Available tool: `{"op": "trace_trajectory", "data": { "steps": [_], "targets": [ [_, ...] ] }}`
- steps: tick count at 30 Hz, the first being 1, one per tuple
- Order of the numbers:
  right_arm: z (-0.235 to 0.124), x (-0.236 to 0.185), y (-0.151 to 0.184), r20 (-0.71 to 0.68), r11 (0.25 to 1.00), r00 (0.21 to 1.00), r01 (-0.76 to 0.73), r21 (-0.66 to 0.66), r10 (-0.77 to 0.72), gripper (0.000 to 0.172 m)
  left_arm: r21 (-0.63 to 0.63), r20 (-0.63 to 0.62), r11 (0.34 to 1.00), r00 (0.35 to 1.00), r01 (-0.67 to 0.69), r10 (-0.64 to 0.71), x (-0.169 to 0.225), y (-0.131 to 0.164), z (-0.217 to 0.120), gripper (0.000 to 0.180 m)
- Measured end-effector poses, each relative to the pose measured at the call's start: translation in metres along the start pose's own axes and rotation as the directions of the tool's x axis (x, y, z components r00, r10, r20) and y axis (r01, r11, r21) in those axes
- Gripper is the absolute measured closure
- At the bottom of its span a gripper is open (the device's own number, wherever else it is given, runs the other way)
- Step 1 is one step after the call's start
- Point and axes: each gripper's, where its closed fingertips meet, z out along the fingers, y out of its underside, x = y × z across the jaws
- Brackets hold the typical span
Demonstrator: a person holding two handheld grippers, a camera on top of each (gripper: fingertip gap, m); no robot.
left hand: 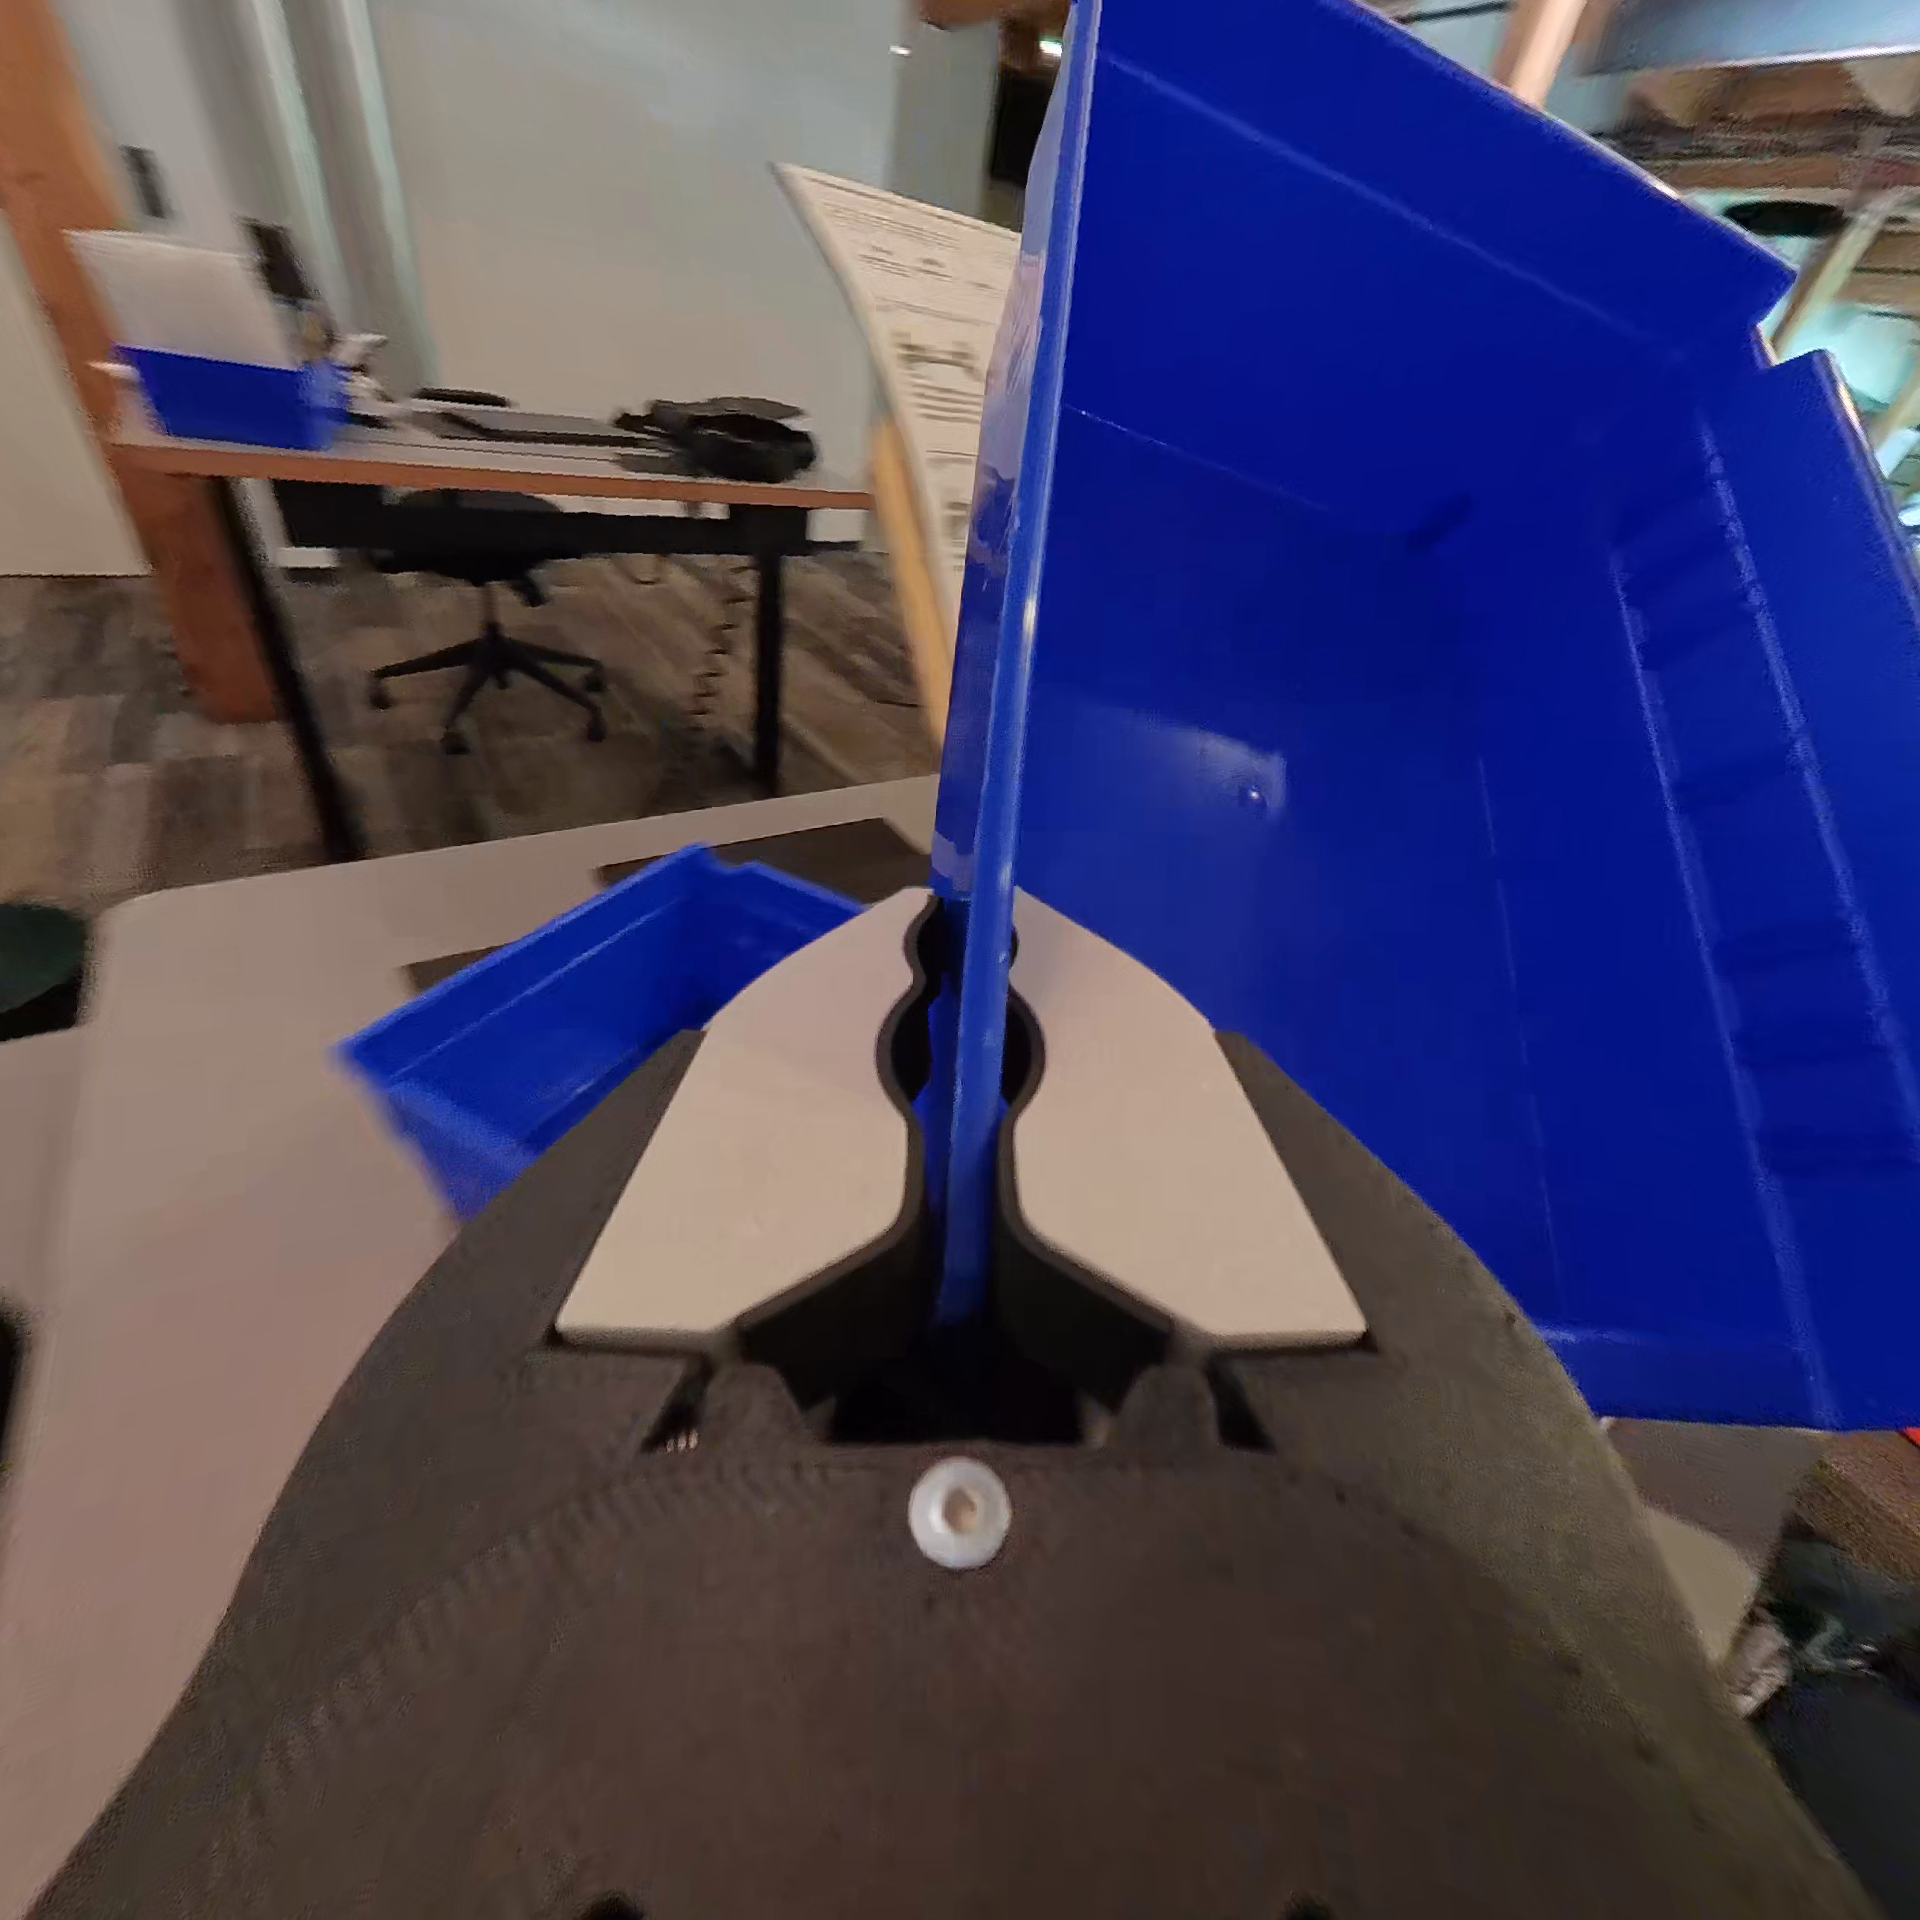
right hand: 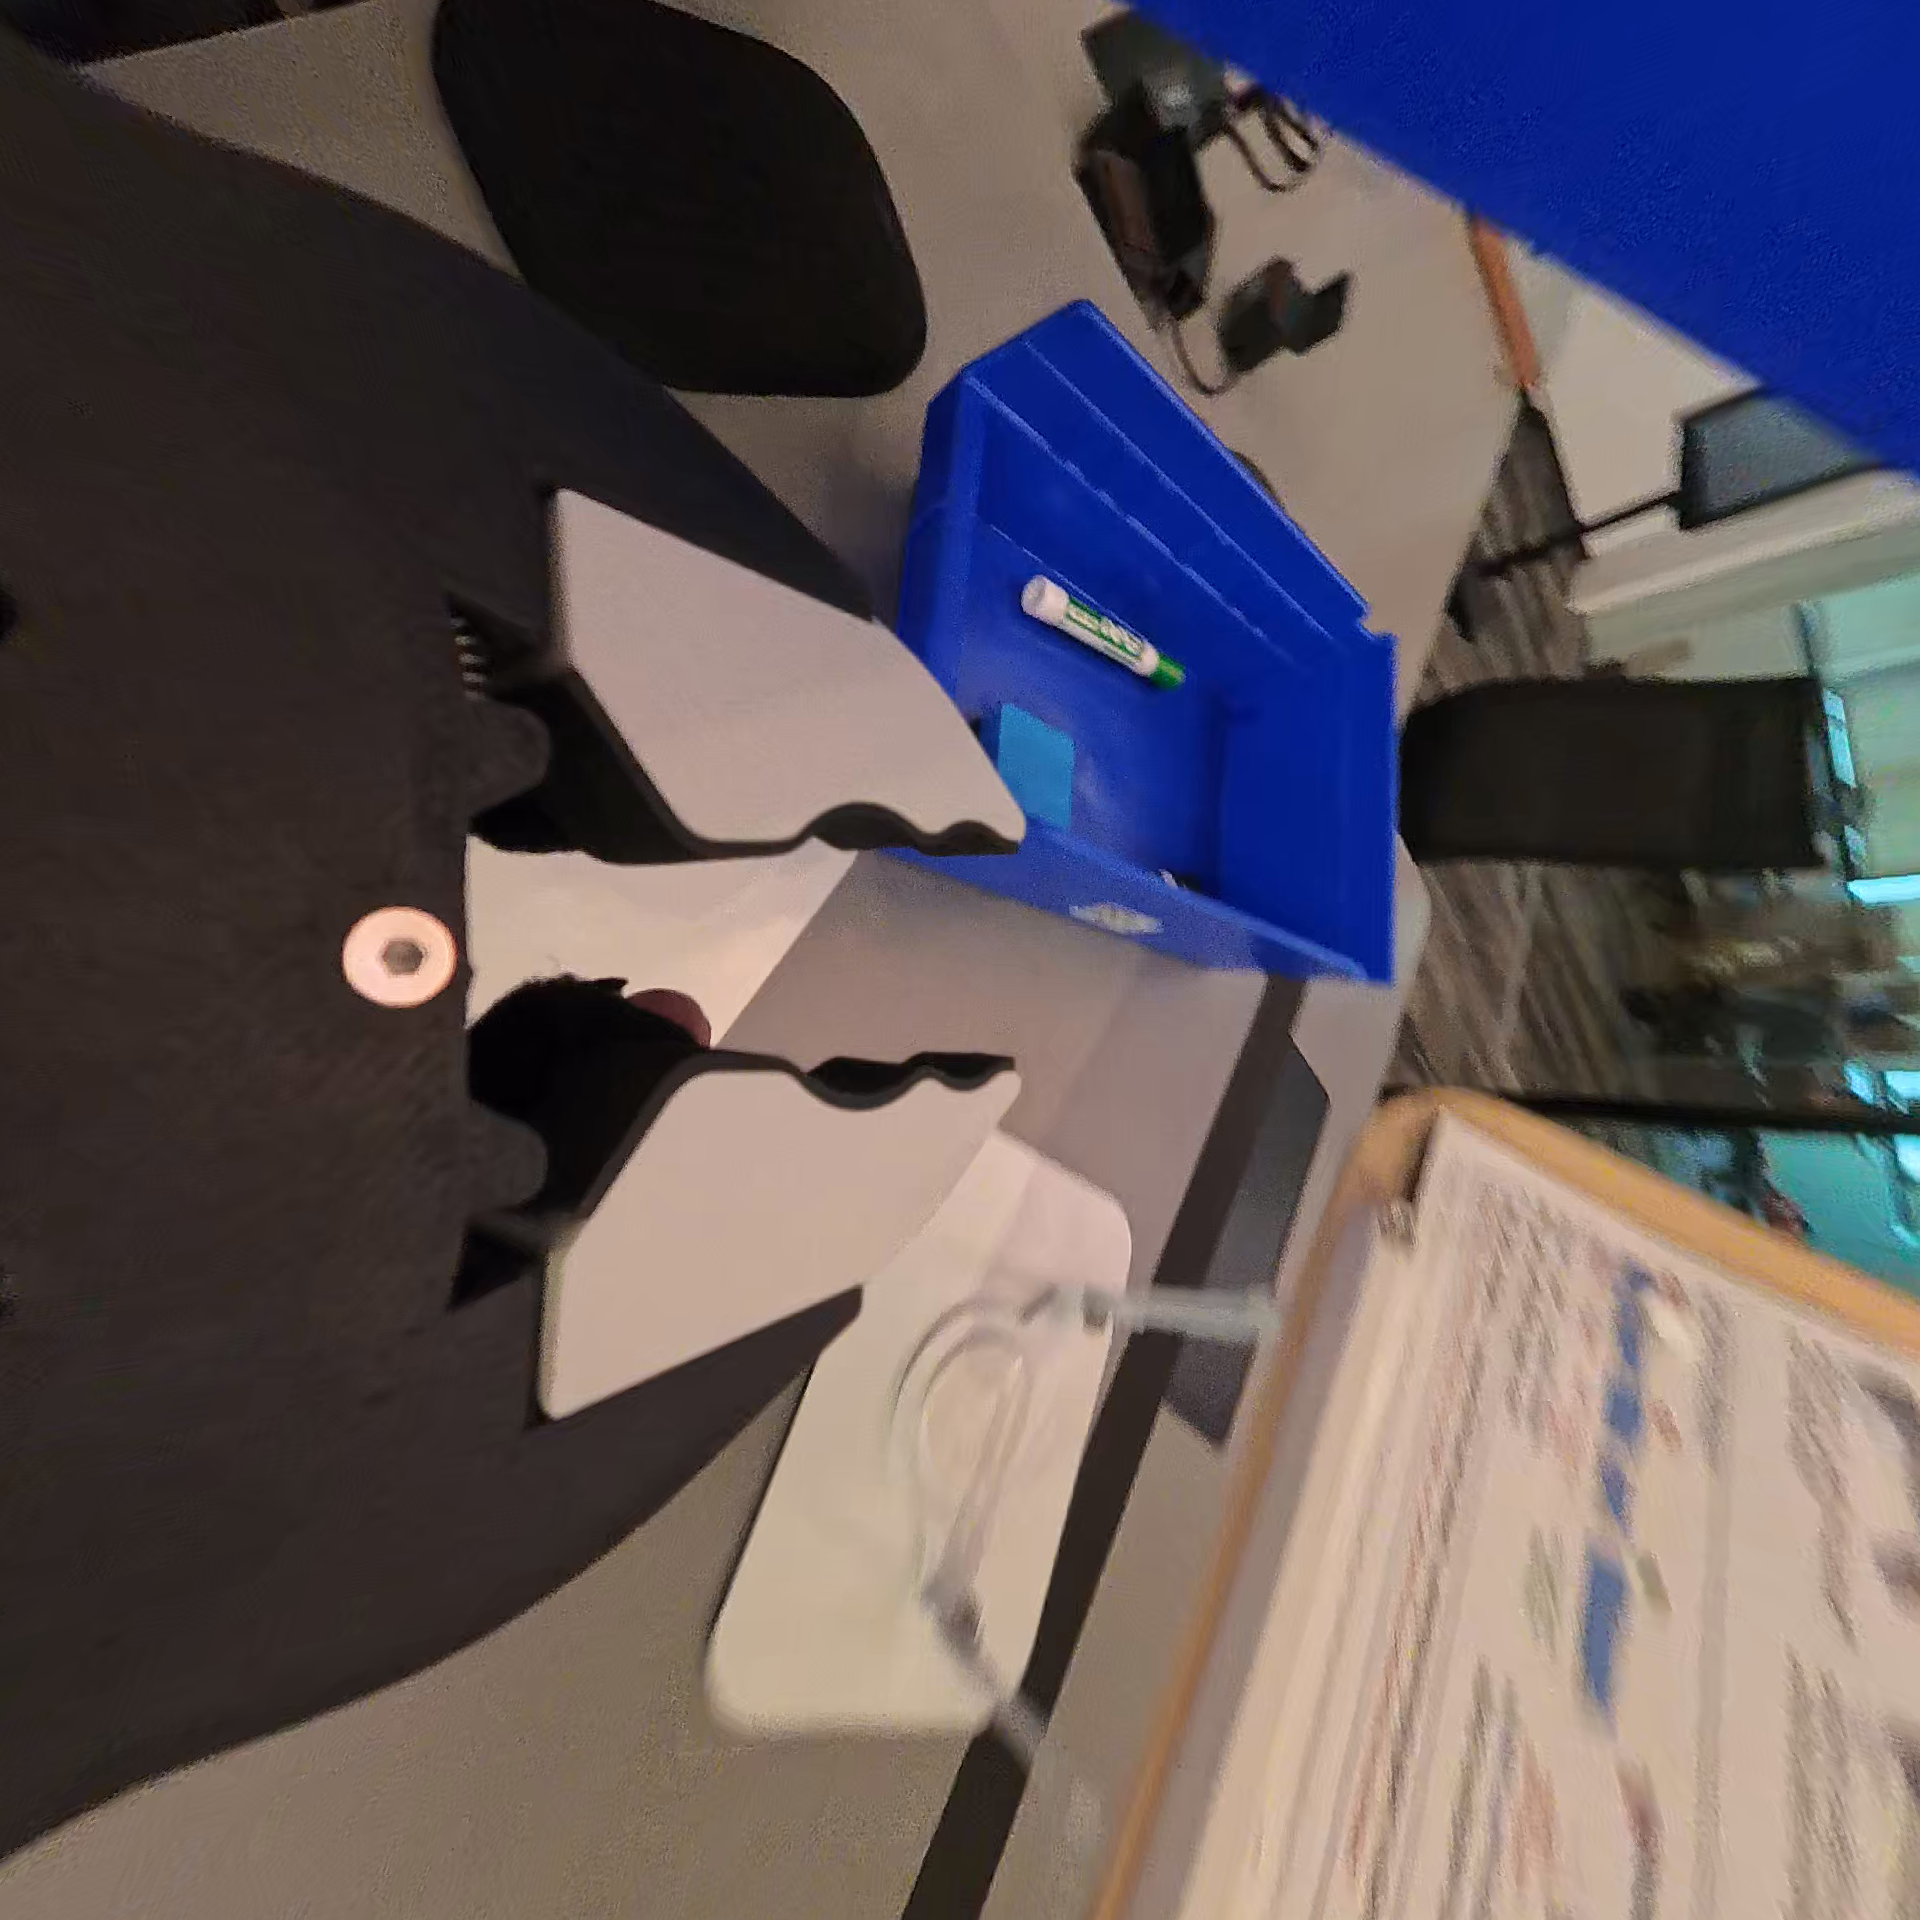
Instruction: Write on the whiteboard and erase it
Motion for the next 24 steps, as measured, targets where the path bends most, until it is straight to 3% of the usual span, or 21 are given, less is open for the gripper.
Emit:
{"op": "trace_trajectory", "data": {
  "steps": [4,8,13,18,24],
  "targets": [
    [-0.111,0.079,-0.011,-0.209,0.990,0.976,-0.041,0.132,0.068,0.138,-0.054,-0.218,0.998,0.976,-0.032,0.020,0.094,0.008,0.075,0.175],
    [-0.220,0.157,-0.002,-0.438,0.982,0.890,-0.049,0.181,0.126,0.137,-0.145,-0.402,0.988,0.916,-0.054,-0.009,0.193,0.039,0.153,0.175],
    [-0.328,0.207,0.035,-0.633,0.980,0.755,-0.059,0.192,0.170,0.134,-0.251,-0.459,0.963,0.888,-0.094,-0.032,0.286,0.094,0.241,0.174],
    [-0.384,0.203,0.072,-0.682,0.967,0.692,-0.098,0.235,0.236,0.127,-0.368,-0.494,0.922,0.865,-0.116,-0.088,0.343,0.155,0.304,0.174],
    [-0.389,0.170,0.103,-0.653,0.961,0.710,-0.131,0.242,0.261,0.099,-0.435,-0.453,0.894,0.884,-0.104,-0.117,0.369,0.202,0.355,0.174]
  ]
}}
